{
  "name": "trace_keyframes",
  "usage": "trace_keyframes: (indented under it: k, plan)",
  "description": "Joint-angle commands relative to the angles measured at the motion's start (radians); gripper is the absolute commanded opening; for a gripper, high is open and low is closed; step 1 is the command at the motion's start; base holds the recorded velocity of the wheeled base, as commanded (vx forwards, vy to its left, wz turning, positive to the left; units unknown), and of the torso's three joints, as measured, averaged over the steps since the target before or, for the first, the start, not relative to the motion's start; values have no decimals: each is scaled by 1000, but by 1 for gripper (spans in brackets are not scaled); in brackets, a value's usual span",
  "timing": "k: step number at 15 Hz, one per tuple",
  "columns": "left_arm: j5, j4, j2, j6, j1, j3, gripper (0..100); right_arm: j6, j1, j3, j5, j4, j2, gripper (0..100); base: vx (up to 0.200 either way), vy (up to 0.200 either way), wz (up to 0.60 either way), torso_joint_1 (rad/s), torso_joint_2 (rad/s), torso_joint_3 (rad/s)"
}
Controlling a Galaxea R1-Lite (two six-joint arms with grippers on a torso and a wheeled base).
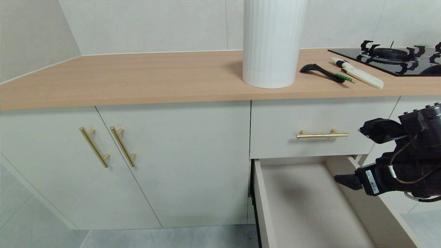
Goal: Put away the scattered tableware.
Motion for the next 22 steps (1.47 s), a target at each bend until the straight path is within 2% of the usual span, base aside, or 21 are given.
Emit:
trace_keyframes:
  k: [1, 8, 12, 22]
  plan:
    - [1, 0, 2, -1, 0, 0, 100, -2, -11, 11, 0, -8, -52, 100, 0, 0, 0, 0, 0, 0]
    - [1, 0, 2, -1, 1, 0, 100, -3, -10, 16, -4, -28, -54, 100, 0, 0, 0, 0, 0, 0]
    - [1, 0, 2, -1, 0, 0, 100, -5, -10, 22, -6, -28, -60, 100, 0, 0, 0, 40, -212, -209]
    - [1, 0, 2, -1, 0, 0, 100, -5, -10, 22, -6, -28, -65, 100, 0, 0, 0, 178, -482, -289]
